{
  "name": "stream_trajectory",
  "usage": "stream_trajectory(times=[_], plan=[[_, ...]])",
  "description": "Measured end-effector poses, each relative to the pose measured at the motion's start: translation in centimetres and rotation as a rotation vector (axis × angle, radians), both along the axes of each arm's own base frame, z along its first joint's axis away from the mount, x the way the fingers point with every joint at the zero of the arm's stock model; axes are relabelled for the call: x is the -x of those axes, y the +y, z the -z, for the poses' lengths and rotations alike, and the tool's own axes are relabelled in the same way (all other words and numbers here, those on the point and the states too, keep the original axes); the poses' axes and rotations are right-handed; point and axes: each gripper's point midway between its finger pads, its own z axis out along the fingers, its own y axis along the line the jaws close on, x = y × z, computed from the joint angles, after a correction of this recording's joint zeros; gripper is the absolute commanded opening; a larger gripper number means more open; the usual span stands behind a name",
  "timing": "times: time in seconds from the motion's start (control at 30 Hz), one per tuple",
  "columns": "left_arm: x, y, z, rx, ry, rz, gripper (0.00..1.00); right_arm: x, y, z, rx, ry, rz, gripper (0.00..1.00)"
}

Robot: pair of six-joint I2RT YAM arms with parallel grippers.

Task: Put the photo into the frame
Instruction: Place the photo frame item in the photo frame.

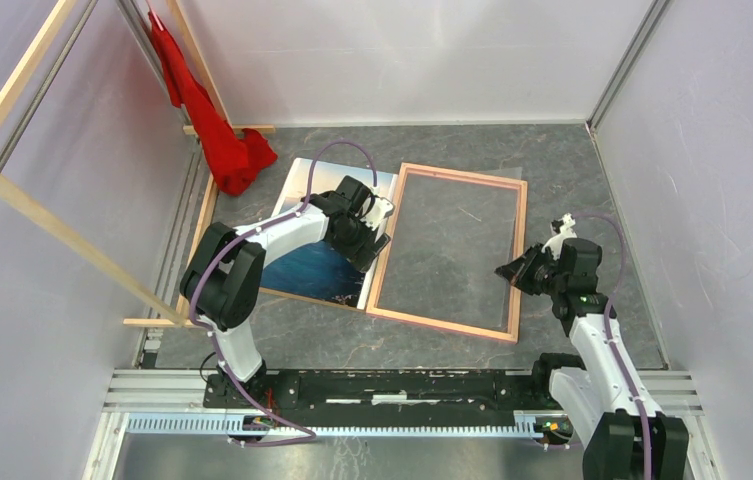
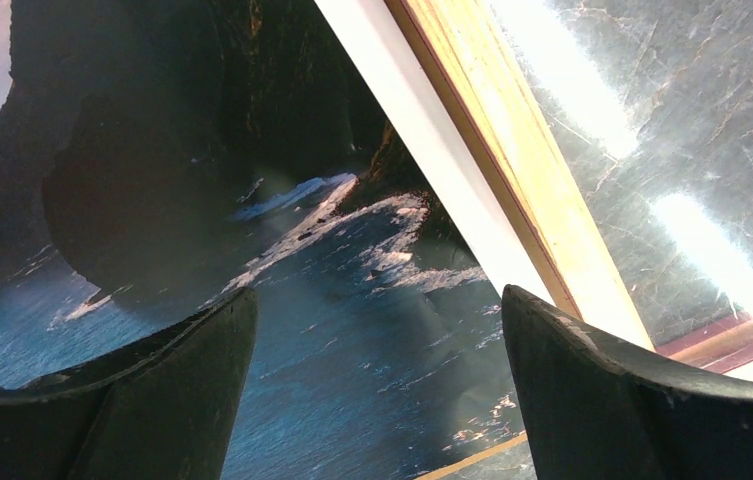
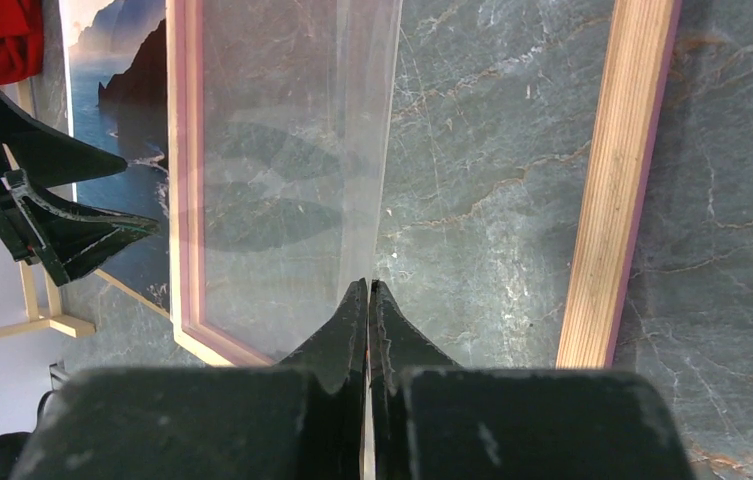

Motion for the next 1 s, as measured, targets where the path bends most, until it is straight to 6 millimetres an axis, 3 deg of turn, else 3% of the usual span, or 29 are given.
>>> stream_trajectory(times=[0.2, 1.0], plan=[[-0.1, 0.1, 0.0, -0.004, -0.003, -0.002, 0.98, 0.5, -0.1, 1.0, -0.002, 0.023, 0.011, 0.0], [-0.5, -0.2, -0.5, -0.016, -0.032, 0.022, 0.98, 0.7, -0.9, 1.7, 0.033, 0.045, 0.042, 0.0]])
